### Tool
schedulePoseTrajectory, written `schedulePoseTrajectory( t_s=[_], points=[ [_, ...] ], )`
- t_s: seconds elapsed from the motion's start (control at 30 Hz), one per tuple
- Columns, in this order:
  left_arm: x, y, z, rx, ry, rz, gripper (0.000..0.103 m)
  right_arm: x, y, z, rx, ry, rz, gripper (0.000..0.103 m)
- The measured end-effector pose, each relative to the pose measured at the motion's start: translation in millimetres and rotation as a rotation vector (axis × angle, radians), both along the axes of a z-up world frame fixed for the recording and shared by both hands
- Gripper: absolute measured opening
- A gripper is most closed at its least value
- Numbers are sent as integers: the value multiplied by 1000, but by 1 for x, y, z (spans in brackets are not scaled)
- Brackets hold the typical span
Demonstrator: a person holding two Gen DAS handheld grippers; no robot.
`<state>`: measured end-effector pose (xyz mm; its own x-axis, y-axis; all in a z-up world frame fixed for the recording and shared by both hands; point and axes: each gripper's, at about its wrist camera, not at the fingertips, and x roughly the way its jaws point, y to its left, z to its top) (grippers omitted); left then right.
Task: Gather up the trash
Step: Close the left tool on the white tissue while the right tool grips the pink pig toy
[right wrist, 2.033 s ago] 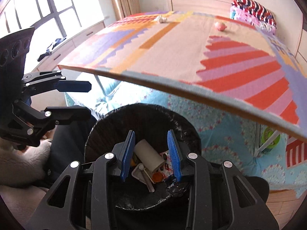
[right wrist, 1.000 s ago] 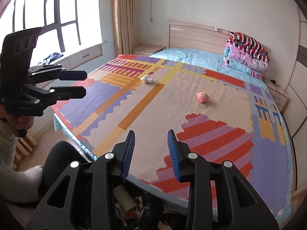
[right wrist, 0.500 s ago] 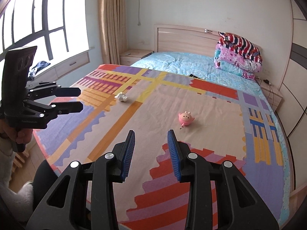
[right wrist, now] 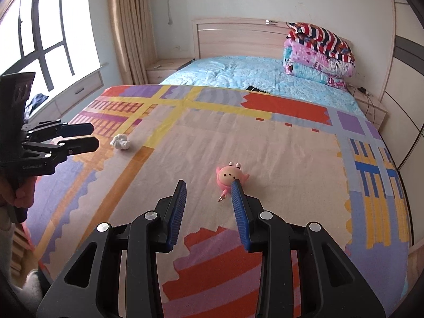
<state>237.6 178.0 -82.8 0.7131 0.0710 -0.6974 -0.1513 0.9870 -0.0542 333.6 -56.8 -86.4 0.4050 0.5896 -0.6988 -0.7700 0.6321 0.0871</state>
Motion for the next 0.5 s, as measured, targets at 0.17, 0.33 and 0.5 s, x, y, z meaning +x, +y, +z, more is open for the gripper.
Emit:
schedulePoseTrajectory(
  t_s=[0.17,0.33,0.5],
  points=[
    [18,15,-15,-18,42,26,51,23,8,-15,-9,39,-38,35],
    [28,24,-25,-44,59,40,51,37,11,-27,-12,80,-70,36],
    [33,25,-33,-49,83,48,50,42,12,-28,-6,96,-80,36]
  ],
)
